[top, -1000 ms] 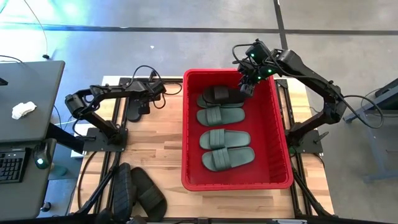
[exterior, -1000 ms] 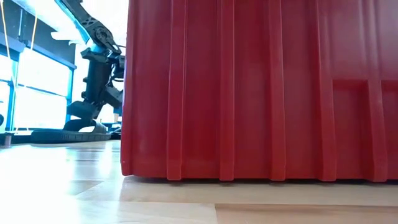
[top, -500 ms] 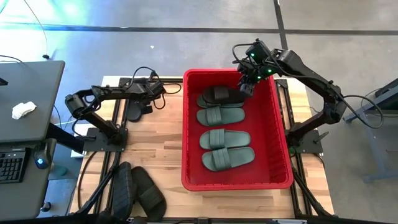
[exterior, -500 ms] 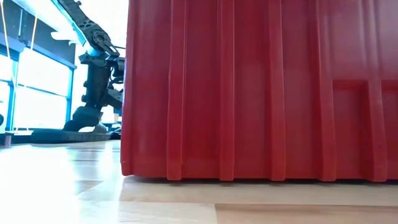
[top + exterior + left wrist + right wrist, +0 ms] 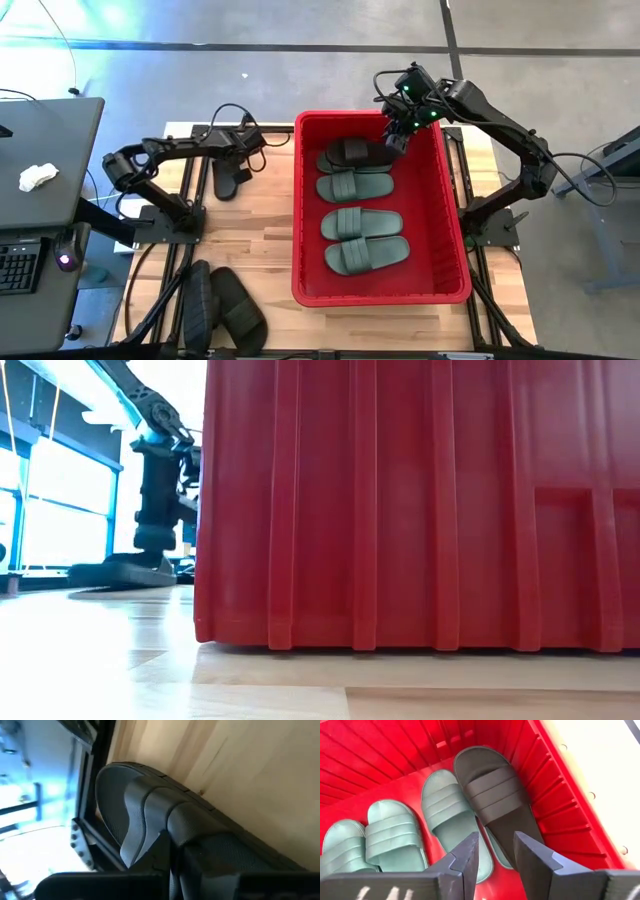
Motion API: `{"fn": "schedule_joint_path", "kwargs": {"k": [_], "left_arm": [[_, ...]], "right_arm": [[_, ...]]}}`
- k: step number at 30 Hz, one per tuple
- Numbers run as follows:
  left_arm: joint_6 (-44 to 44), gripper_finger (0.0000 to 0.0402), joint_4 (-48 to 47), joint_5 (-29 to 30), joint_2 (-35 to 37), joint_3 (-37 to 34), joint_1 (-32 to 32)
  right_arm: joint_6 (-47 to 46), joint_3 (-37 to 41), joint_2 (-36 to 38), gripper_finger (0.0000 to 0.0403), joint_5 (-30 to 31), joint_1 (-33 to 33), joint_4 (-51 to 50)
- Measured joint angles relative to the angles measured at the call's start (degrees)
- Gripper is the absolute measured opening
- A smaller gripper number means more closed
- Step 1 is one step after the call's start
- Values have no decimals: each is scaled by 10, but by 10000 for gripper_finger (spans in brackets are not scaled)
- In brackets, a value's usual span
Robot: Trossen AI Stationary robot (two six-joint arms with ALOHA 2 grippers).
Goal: Pick and place slides into bin
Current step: Put the black slide into the red container
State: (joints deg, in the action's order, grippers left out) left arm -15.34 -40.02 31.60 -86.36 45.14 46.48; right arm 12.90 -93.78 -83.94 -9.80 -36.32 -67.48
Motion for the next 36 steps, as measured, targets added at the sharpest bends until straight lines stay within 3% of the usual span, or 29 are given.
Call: {"fn": "schedule_joint_path", "kwargs": {"k": [8,14,26,31,36], "left_arm": [[47,4,-29,-44,61,76,-17],[68,3,-50,-28,105,134,-51],[39,1,-23,-8,128,284,-99],[29,1,30,8,127,318,-98],[17,0,111,-6,127,322,-97]], "right_arm": [[-9,0,0,115,1,0,0],[-11,0,0,115,-7,0,5],[-210,0,-1,115,-157,15,229],[-242,0,-1,115,-138,59,273],[-253,-1,-24,115,-65,117,306]]}}
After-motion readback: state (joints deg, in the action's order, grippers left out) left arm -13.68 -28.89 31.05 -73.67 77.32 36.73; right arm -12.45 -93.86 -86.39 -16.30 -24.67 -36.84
